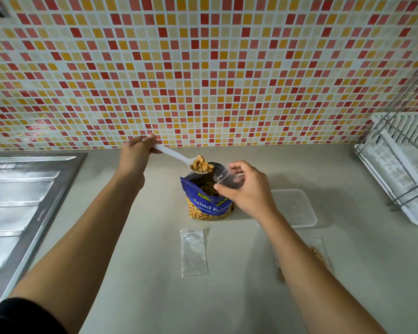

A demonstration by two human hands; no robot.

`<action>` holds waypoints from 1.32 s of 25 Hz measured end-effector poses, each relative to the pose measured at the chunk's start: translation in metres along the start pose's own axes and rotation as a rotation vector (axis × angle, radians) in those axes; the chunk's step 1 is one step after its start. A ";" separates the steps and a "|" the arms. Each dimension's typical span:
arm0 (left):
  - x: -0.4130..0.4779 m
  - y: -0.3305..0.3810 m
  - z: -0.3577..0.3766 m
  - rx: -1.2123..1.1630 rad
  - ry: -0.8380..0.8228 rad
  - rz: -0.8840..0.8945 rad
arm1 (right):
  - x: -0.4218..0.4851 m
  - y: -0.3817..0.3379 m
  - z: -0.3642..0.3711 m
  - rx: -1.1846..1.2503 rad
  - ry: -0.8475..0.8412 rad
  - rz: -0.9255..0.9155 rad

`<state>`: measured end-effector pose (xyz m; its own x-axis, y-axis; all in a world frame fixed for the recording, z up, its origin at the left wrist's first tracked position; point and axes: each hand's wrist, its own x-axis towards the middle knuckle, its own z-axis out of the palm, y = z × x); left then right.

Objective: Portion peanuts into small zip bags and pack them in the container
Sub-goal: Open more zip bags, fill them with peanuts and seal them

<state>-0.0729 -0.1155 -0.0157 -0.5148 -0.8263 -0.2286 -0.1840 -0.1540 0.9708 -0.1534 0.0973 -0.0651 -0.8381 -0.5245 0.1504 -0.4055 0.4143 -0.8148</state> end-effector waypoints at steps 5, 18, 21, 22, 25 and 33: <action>-0.014 0.015 0.011 0.113 -0.062 0.139 | 0.003 -0.008 0.008 -0.029 -0.009 -0.015; -0.038 0.055 0.008 0.284 0.075 0.594 | 0.004 -0.013 0.008 0.211 0.097 0.066; -0.031 0.025 0.014 0.424 -0.004 0.419 | 0.000 -0.015 0.000 0.215 0.154 0.086; -0.031 0.009 0.018 0.551 -0.043 0.403 | 0.000 -0.015 -0.003 0.223 0.159 0.095; -0.031 -0.028 0.023 0.784 -0.176 0.314 | 0.001 -0.018 -0.014 0.236 0.138 0.108; -0.102 -0.036 0.029 0.480 -0.333 0.560 | 0.002 -0.031 -0.039 0.290 0.153 0.079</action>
<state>-0.0376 -0.0100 -0.0293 -0.8454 -0.4958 0.1989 -0.1255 0.5462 0.8282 -0.1567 0.1125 -0.0180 -0.9167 -0.3722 0.1451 -0.2350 0.2088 -0.9493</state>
